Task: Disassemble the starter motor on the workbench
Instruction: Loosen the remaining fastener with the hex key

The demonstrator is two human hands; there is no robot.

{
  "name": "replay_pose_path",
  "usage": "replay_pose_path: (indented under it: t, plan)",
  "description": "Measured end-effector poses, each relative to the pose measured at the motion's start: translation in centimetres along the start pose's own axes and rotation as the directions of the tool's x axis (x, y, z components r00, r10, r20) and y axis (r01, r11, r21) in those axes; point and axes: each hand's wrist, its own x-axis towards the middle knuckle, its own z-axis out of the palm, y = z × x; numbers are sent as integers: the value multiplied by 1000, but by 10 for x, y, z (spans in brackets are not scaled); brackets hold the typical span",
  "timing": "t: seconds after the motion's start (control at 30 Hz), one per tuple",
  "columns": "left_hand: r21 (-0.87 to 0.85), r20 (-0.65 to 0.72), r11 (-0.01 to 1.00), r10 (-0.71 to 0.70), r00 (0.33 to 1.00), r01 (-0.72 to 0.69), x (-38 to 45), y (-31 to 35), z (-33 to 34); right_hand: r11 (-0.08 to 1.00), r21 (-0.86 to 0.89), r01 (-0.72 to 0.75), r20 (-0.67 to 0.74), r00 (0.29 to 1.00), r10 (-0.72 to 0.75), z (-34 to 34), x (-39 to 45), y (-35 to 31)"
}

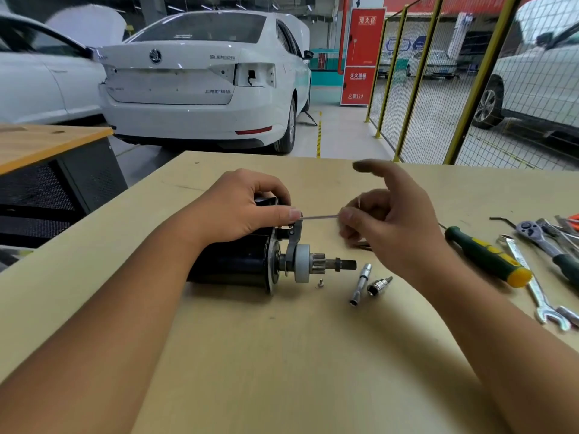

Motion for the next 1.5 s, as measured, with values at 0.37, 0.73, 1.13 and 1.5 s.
replay_pose_path:
  t: [0.37, 0.73, 1.13, 1.5]
  plan:
    - [8, -6, 1000, -11, 1000, 11, 0, 2, 0, 793, 327, -514, 292, 853, 433, -12, 2, -11]
    - [15, -2, 999, -35, 999, 35, -2, 5, -1, 468, 325, -822, 585, 563, 583, -15, 3, -9]
    - [-4, 14, 1000, -18, 1000, 18, -2, 5, -3, 875, 141, -463, 229, 875, 426, 4, -5, -14]
    - [-6, 7, 1000, -25, 1000, 25, -3, 6, -2, 467, 543, -698, 461, 713, 529, -9, 6, -14]
